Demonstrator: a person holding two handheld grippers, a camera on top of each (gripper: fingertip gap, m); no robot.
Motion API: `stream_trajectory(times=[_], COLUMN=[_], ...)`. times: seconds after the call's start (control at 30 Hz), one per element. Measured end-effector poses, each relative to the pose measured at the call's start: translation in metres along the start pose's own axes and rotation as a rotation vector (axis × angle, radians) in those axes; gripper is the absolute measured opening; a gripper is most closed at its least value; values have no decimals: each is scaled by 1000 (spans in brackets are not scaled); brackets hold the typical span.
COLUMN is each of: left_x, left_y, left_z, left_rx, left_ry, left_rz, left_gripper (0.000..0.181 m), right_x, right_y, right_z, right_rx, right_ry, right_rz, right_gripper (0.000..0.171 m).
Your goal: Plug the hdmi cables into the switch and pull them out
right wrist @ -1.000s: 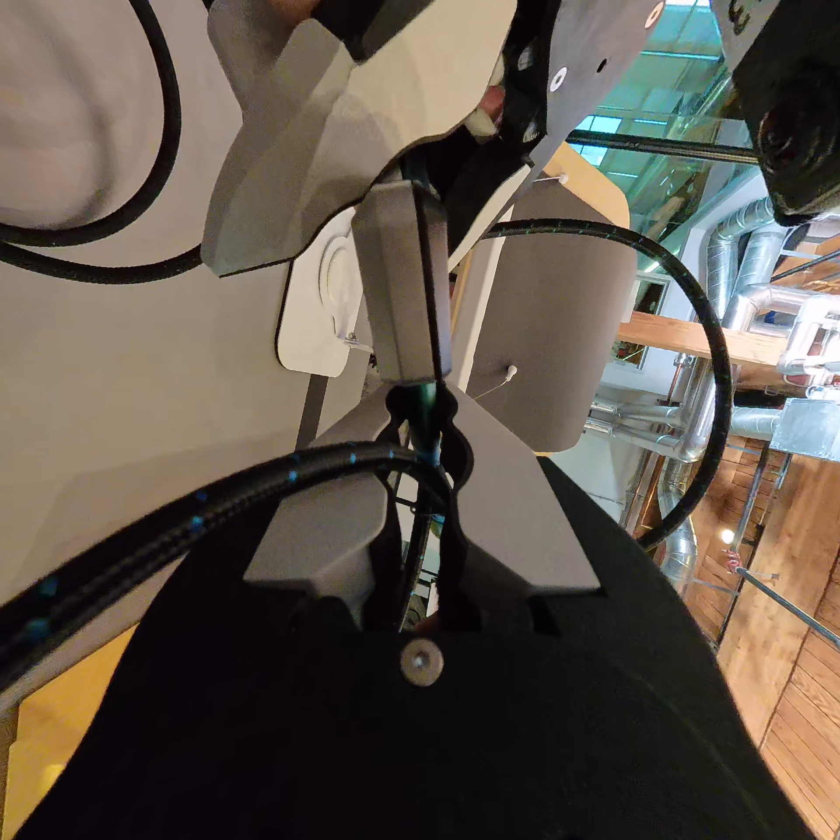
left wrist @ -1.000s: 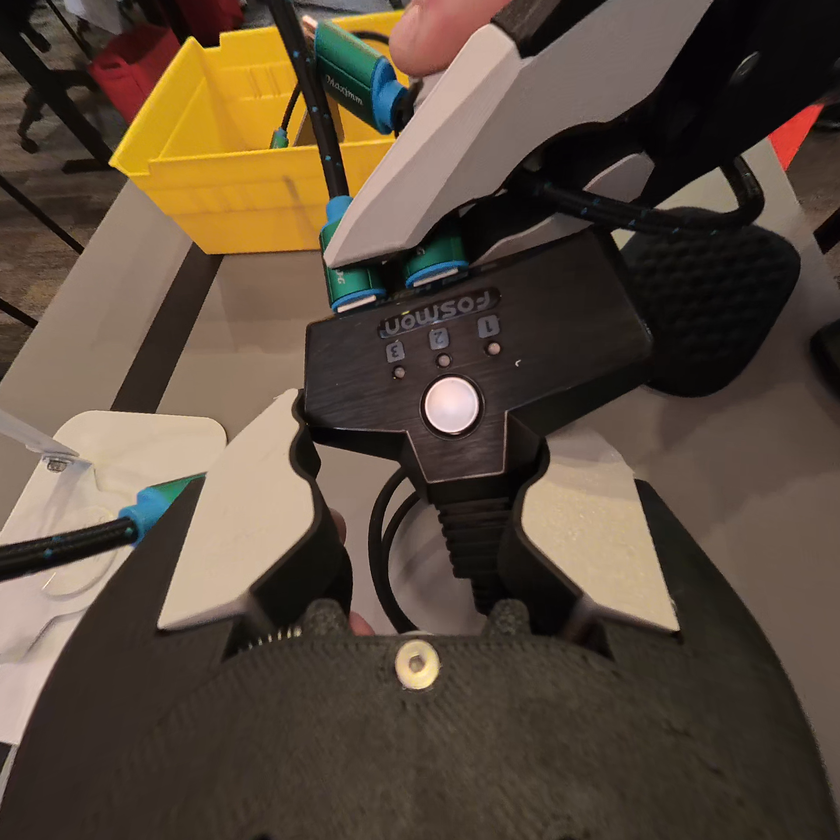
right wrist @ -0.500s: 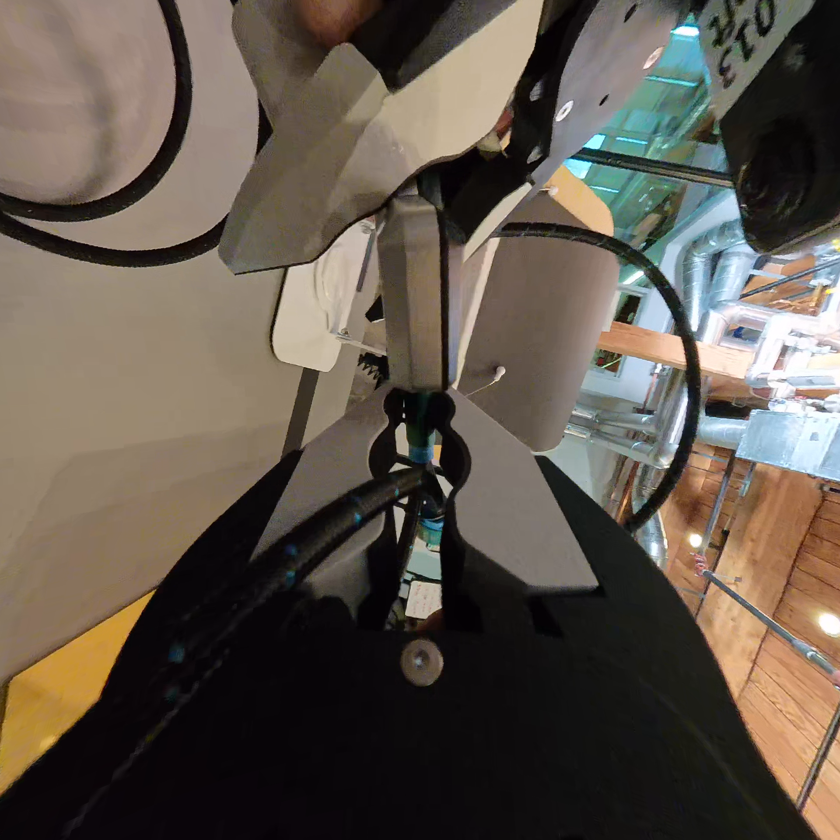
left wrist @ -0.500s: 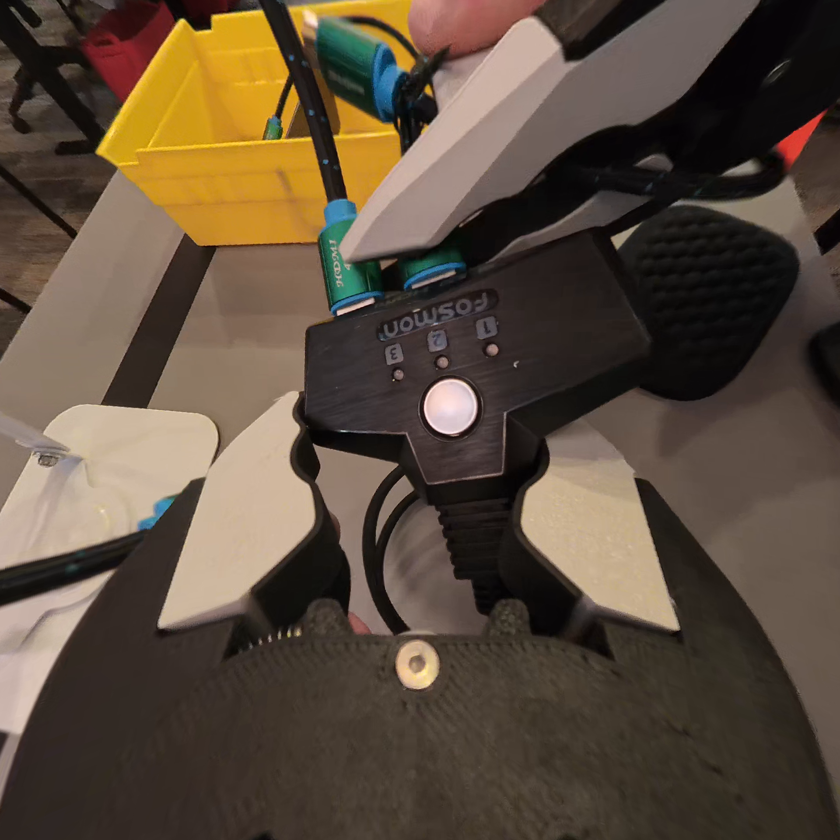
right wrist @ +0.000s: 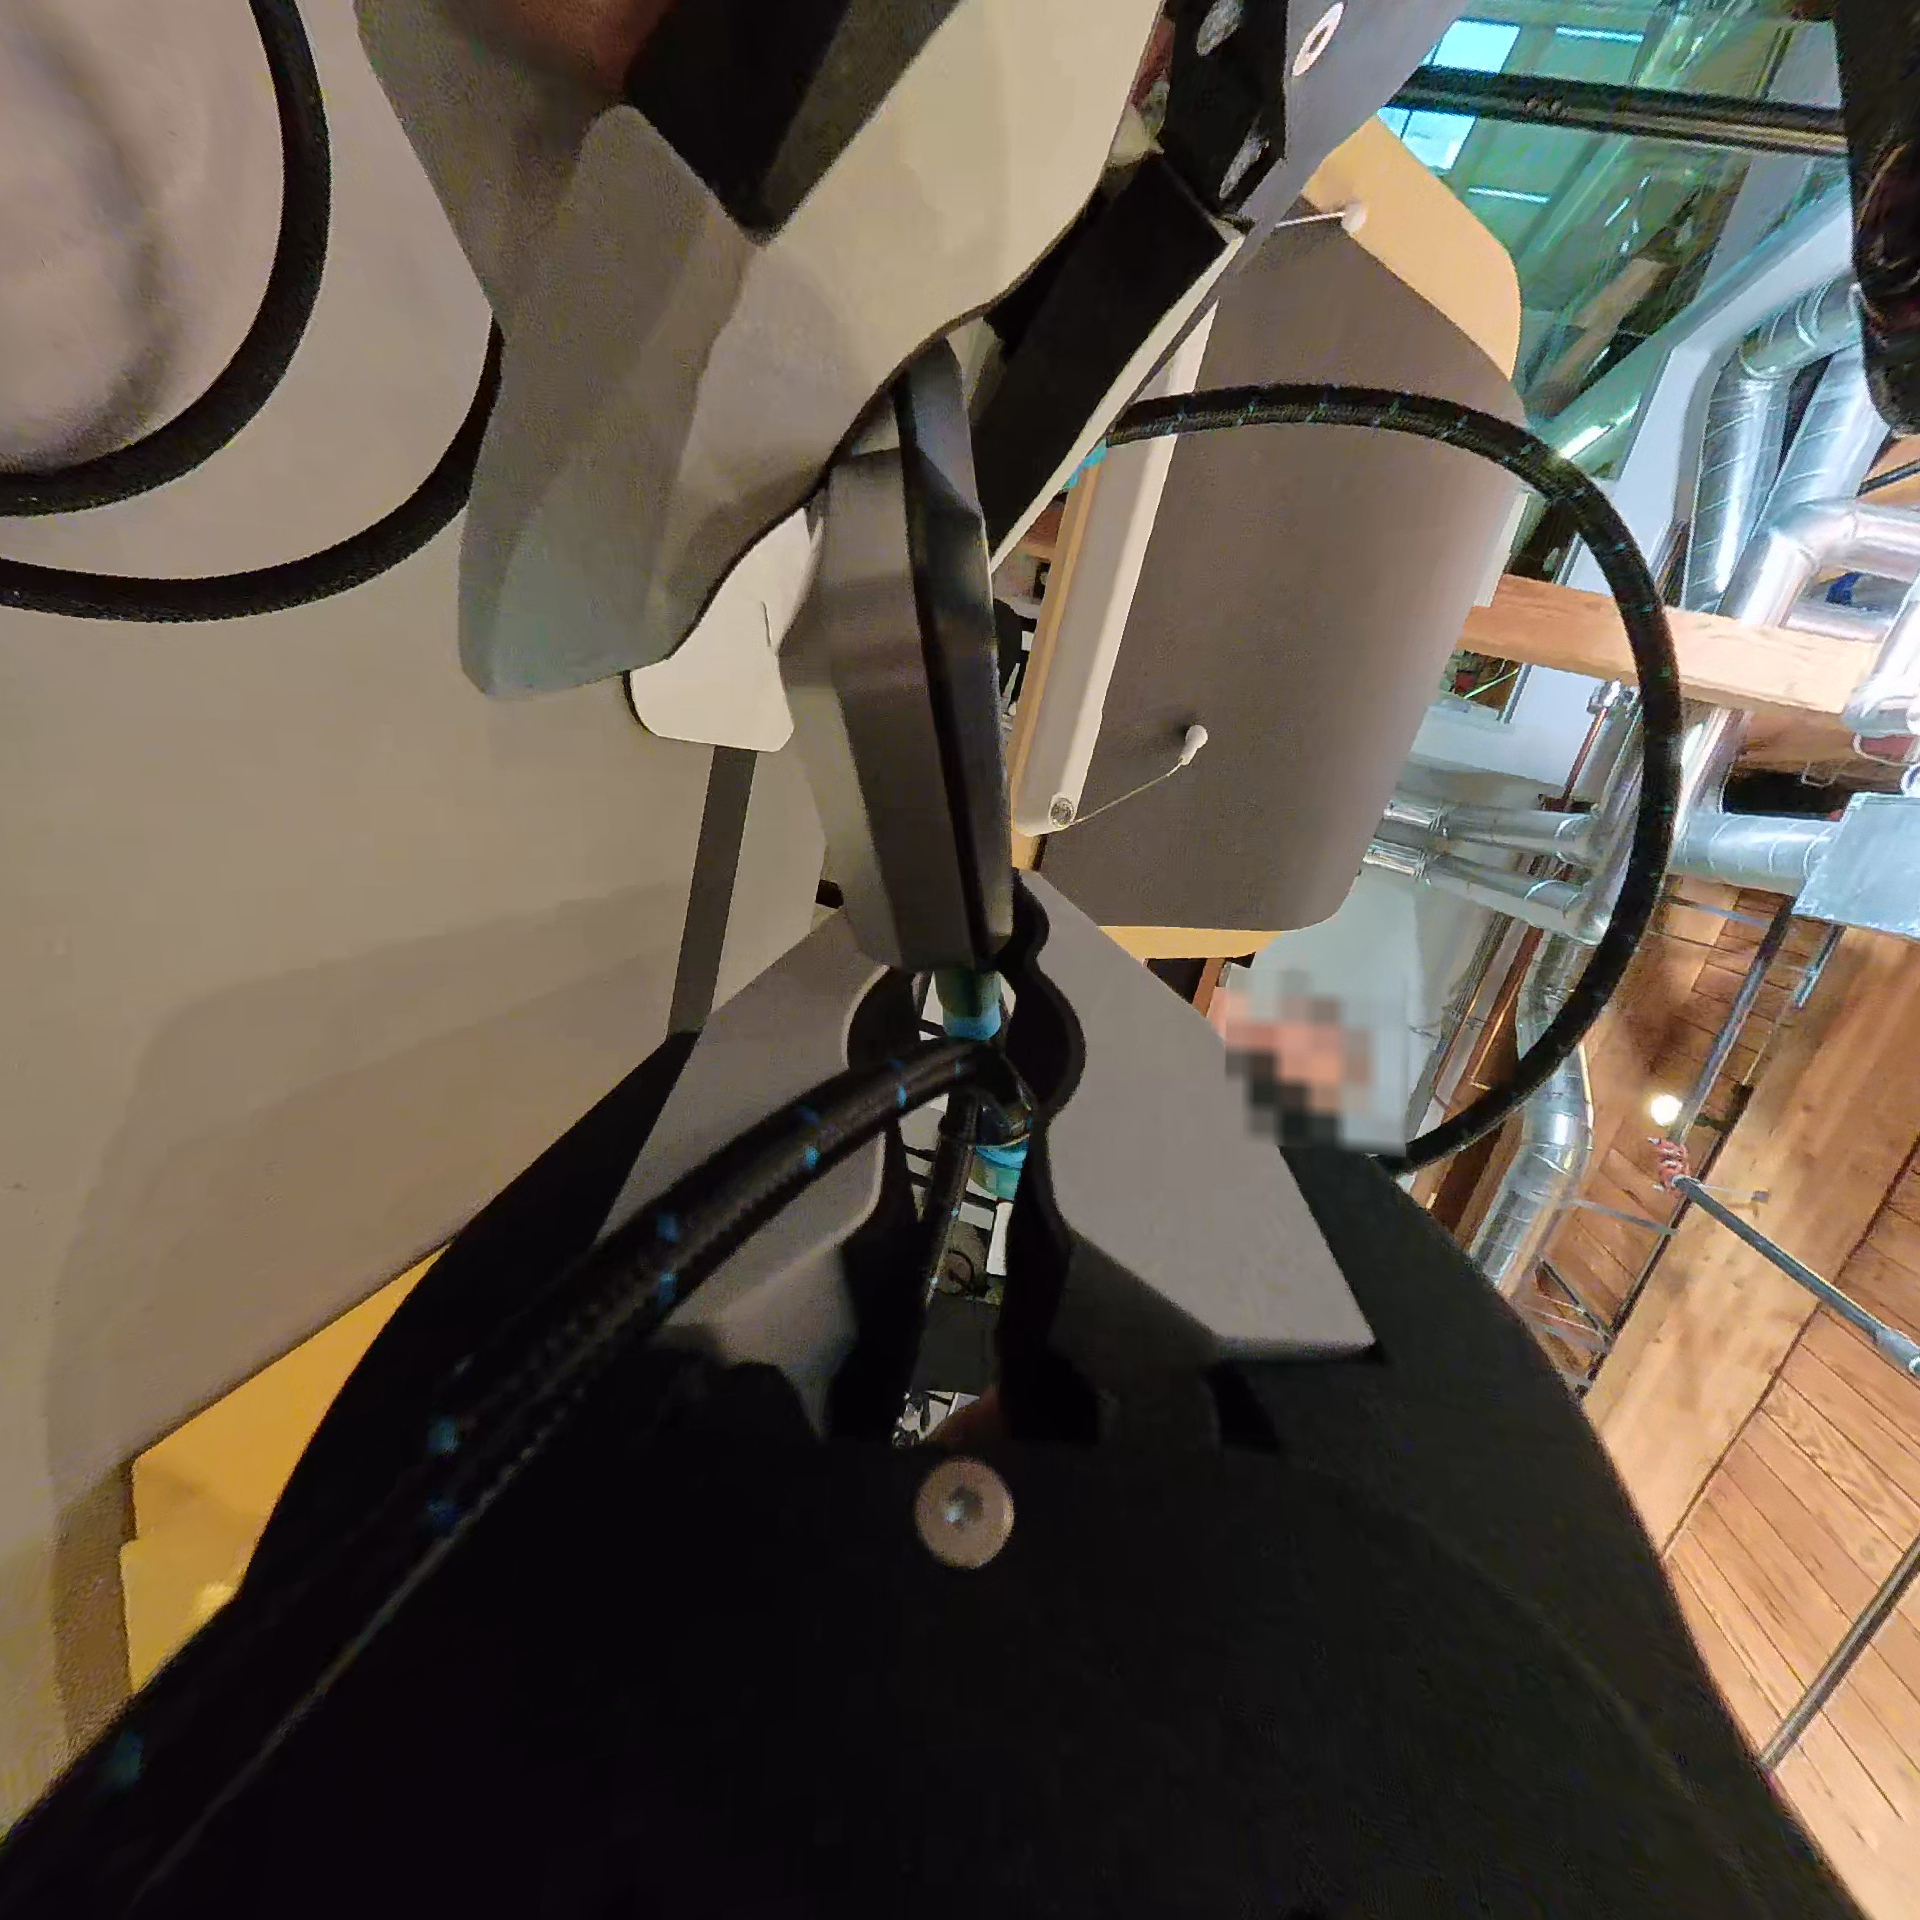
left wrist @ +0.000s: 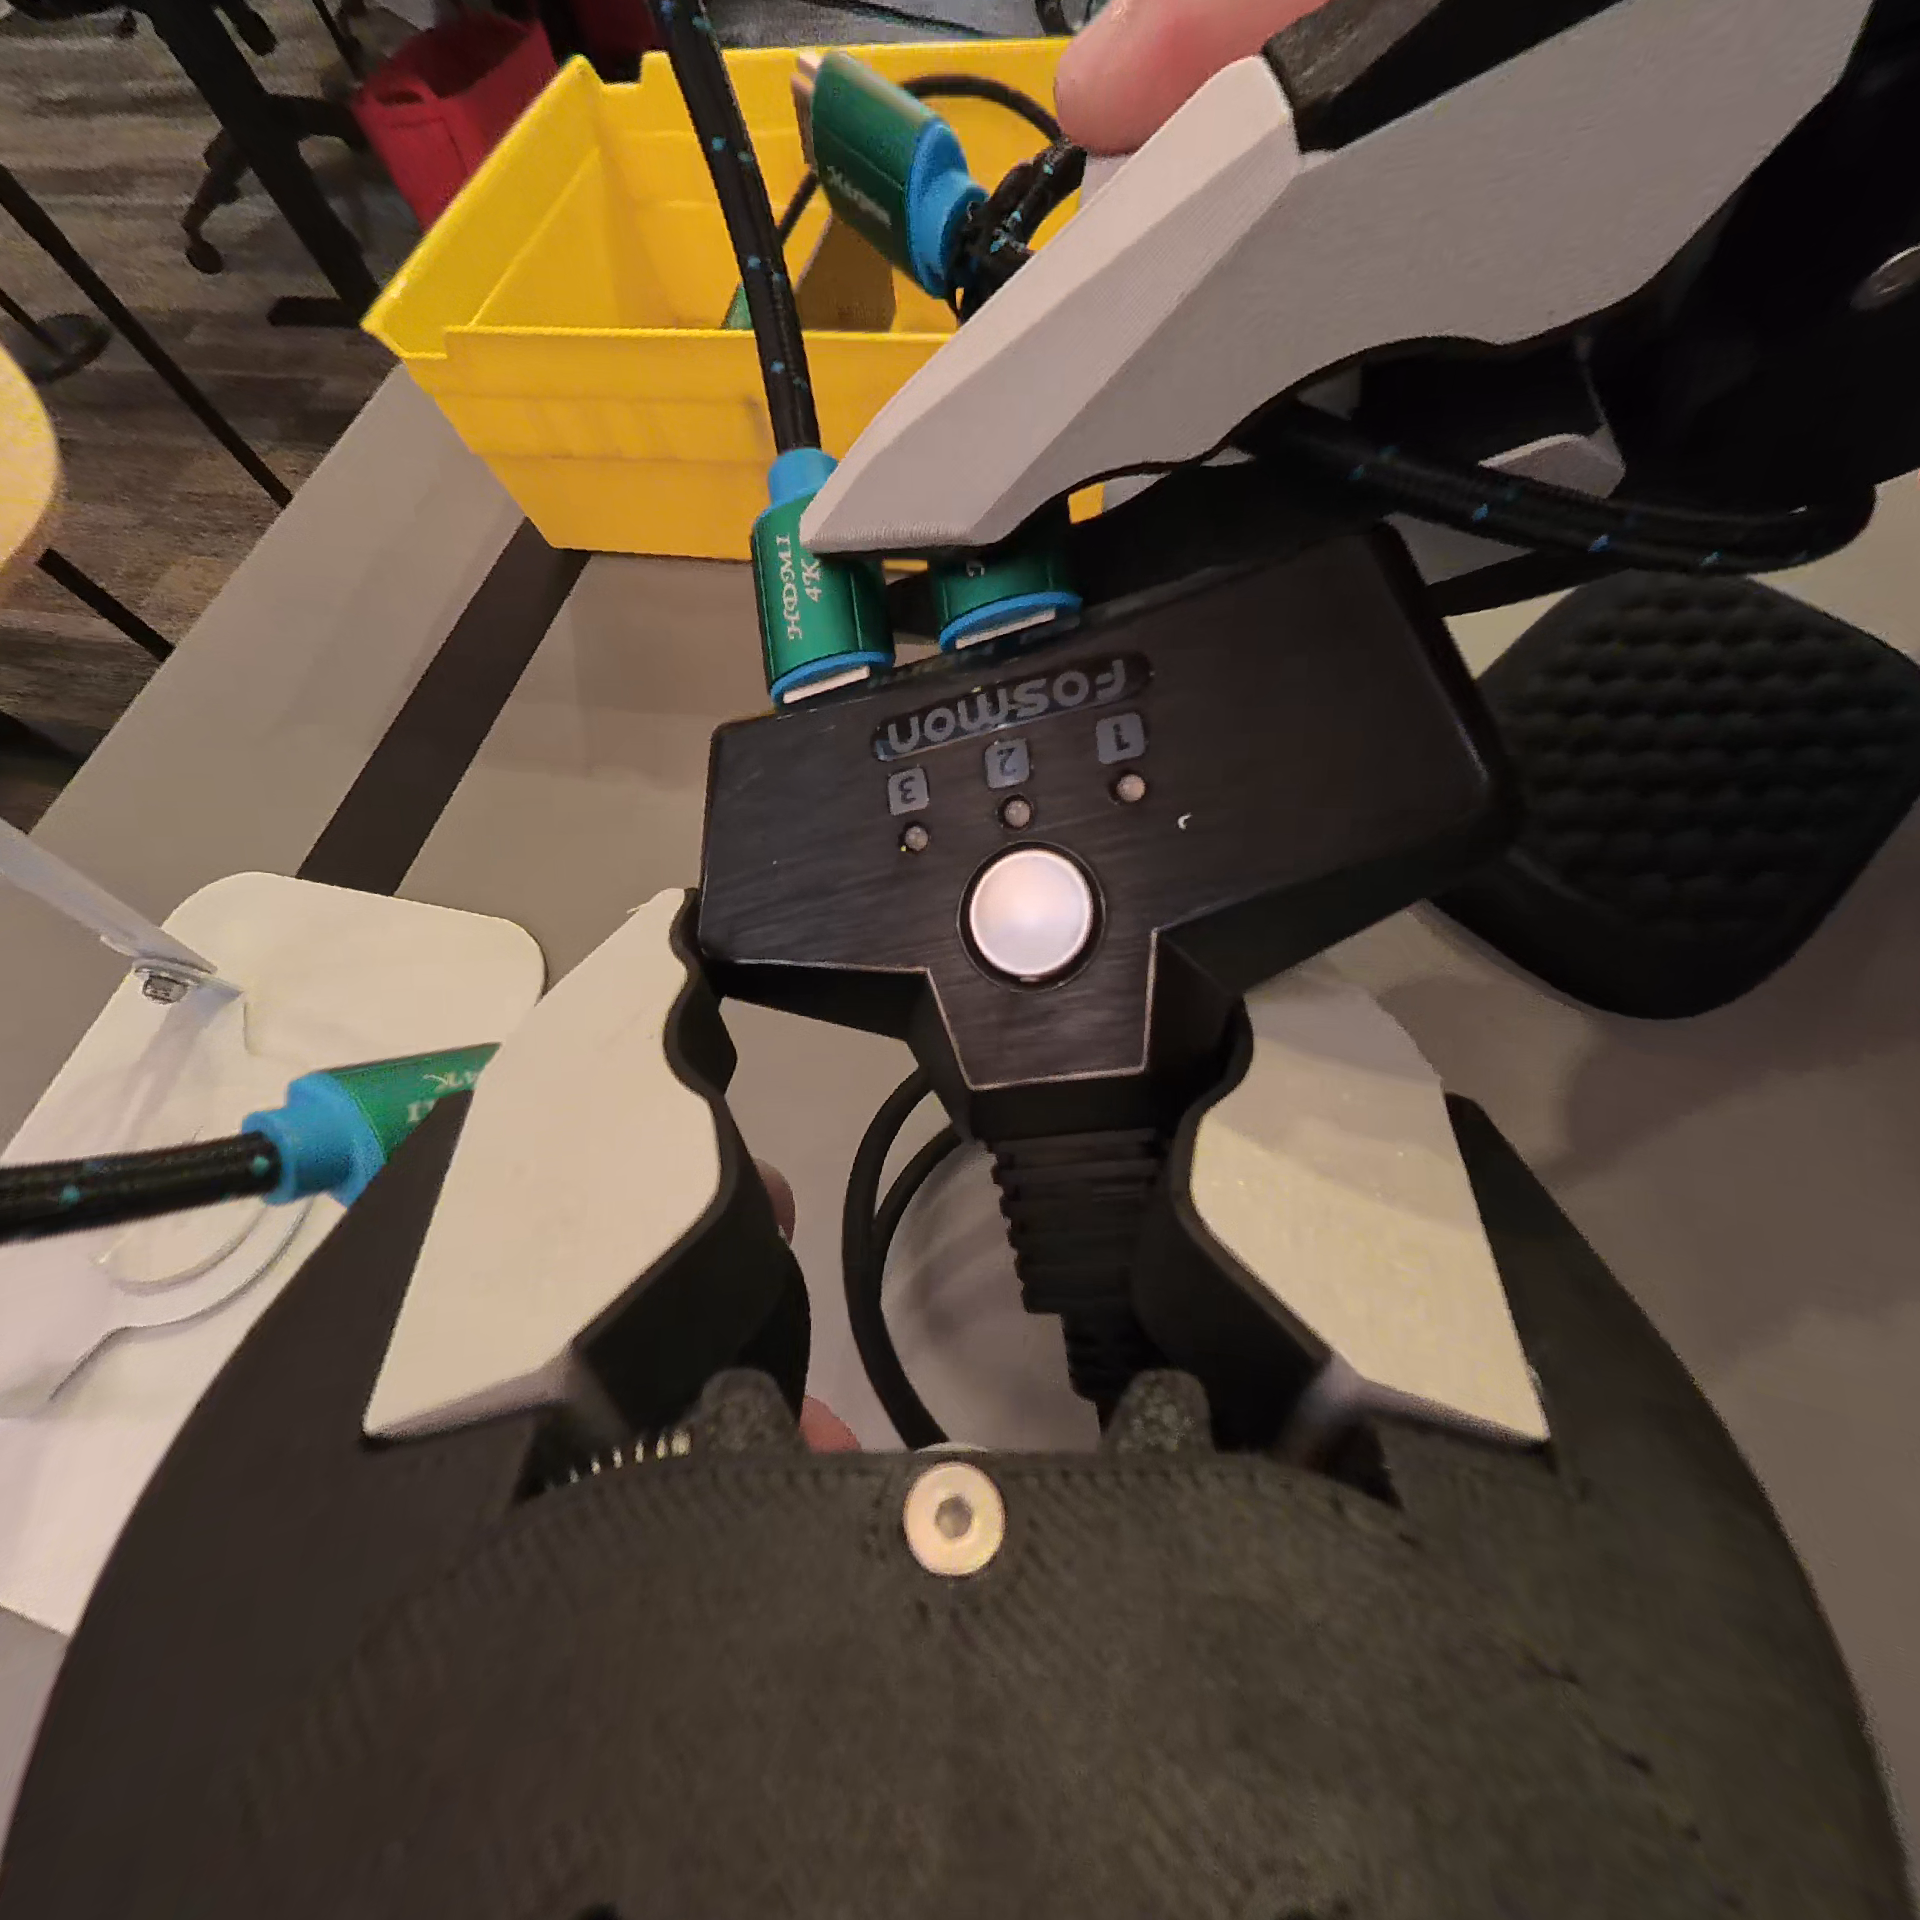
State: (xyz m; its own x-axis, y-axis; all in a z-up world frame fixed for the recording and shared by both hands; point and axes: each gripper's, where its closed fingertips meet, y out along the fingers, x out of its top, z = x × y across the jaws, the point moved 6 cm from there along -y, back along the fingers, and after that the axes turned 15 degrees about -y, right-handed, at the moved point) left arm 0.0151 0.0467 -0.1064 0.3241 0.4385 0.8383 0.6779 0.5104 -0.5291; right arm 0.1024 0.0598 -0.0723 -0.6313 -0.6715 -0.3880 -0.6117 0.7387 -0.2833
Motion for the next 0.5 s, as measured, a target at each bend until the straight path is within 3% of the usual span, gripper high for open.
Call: stream_trajectory(times=[0.3, 0.5], left_x=[4, 8], left_y=[-2, -6], left_z=[-5, -16], left_rx=[-29, -141], left_ry=[-2, -3], left_rz=[-29, -72], left_gripper=[87, 86], right_x=[-6, -10], right_y=[-9, -26], right_z=[-4, -15], right_rx=[-1, 49], right_ry=[-79, -160], right_rz=[-83, -248], right_gripper=[9, 9])
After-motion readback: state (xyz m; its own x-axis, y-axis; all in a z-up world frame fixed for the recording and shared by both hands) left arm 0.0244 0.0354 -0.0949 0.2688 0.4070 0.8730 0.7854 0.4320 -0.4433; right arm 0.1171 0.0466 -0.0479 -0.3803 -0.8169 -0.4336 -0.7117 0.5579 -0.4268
